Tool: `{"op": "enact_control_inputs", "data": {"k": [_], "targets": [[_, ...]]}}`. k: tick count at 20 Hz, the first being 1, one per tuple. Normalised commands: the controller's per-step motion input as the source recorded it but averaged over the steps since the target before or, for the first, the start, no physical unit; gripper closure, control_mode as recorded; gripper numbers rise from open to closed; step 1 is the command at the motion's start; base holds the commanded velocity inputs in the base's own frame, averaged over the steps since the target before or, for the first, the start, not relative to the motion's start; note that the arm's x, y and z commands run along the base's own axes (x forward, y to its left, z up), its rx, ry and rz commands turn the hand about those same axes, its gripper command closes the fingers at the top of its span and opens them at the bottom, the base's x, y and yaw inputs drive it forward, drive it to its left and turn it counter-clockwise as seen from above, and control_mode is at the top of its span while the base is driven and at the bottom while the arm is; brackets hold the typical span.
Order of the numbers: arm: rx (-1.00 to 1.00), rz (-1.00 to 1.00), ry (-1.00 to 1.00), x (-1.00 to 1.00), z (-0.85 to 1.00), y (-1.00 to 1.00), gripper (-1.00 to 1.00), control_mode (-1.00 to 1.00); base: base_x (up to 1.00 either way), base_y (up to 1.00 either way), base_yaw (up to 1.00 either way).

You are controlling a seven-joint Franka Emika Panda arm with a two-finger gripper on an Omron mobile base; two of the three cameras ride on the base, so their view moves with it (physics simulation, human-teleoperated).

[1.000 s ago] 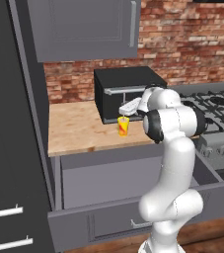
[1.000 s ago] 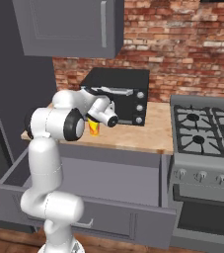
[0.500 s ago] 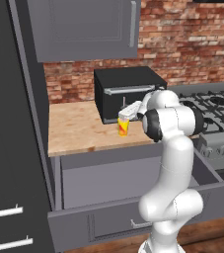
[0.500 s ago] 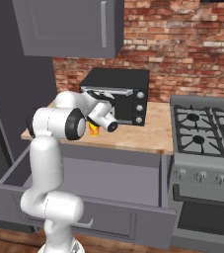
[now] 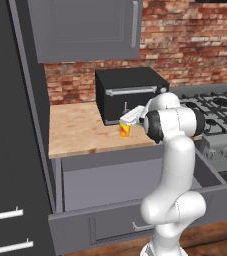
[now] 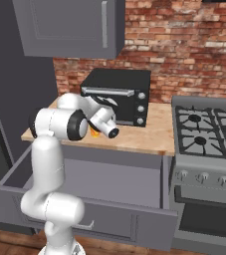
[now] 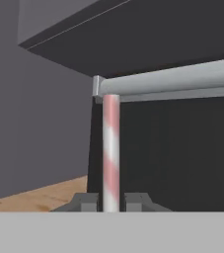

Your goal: Pick up the straw from the right drawer and put it inside the smoothie cup.

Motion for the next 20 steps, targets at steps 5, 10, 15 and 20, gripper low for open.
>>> {"op": "enact_control_inputs", "data": {"k": [5,10,15,20], "targets": [[0.00,0.00,-0.06,-0.31,0.00,-0.05,-1.00,-1.00,0.00,0.00,0.00],[0.00,0.00,-0.07,-0.35,0.00,0.00,-1.00,-1.00,0.00,0.00,0.00],[0.00,0.00,-0.09,-0.62,0.02,-0.04,-1.00,-1.00,0.00,0.00,0.00],[0.00,0.00,-0.11,-0.85,0.09,-0.09,-1.00,-1.00,0.00,0.00,0.00]]}}
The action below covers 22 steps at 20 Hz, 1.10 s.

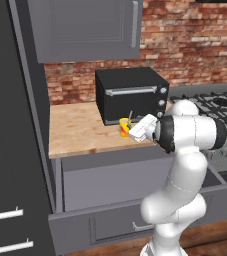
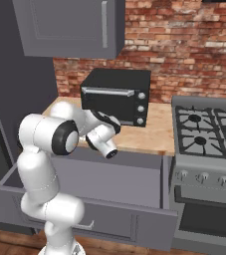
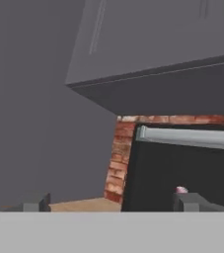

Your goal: Pick up the straw from the right drawer and put it inside the smoothie cup.

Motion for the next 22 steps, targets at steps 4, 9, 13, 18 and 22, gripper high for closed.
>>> {"op": "enact_control_inputs", "data": {"k": [4,9,13,18,22], "targets": [[0.00,0.00,-0.07,-0.87,0.27,-0.11,-1.00,-1.00,0.00,0.00,0.00],[0.00,0.00,-0.01,-0.75,0.57,-0.12,-1.00,-1.00,0.00,0.00,0.00],[-0.01,0.00,0.00,-0.64,0.82,-0.15,-1.00,-1.00,0.00,0.00,0.00],[-0.05,0.00,0.00,-0.63,0.79,-0.08,-1.00,-1.00,0.00,0.00,0.00],[-0.08,0.00,0.00,-0.61,0.57,0.00,-1.00,-1.00,0.00,0.00,0.00]]}}
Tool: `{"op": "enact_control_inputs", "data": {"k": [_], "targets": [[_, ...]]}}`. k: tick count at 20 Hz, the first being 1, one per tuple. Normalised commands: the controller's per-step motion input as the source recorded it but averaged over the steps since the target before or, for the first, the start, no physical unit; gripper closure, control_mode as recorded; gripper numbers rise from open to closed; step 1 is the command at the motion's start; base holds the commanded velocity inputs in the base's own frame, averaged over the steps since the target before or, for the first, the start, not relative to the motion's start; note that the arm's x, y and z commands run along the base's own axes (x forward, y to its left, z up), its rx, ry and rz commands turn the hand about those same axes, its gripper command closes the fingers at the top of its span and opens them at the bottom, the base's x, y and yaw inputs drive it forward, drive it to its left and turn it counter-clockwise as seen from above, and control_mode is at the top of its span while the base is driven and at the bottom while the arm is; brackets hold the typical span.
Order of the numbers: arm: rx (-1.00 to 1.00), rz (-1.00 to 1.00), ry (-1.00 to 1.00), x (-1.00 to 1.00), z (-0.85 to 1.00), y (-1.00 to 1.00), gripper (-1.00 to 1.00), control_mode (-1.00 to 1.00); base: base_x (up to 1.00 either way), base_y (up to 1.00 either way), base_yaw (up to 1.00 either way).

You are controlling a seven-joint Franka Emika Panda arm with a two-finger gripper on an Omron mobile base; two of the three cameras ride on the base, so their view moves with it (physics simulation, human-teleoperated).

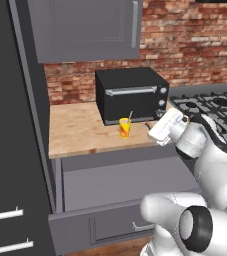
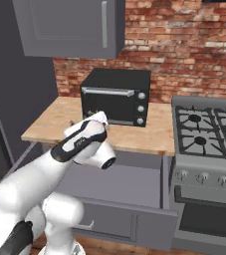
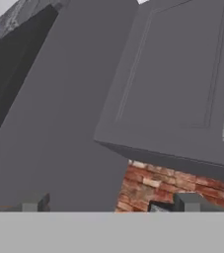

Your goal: Pick up the straw from the right drawer and put it inside the smoothie cup.

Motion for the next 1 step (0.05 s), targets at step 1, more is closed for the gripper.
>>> {"op": "enact_control_inputs", "data": {"k": [1], "targets": [[-0.03,0.00,-0.04,-0.45,0.18,-0.01,-1.00,-1.00,0.00,0.00,0.00]]}}
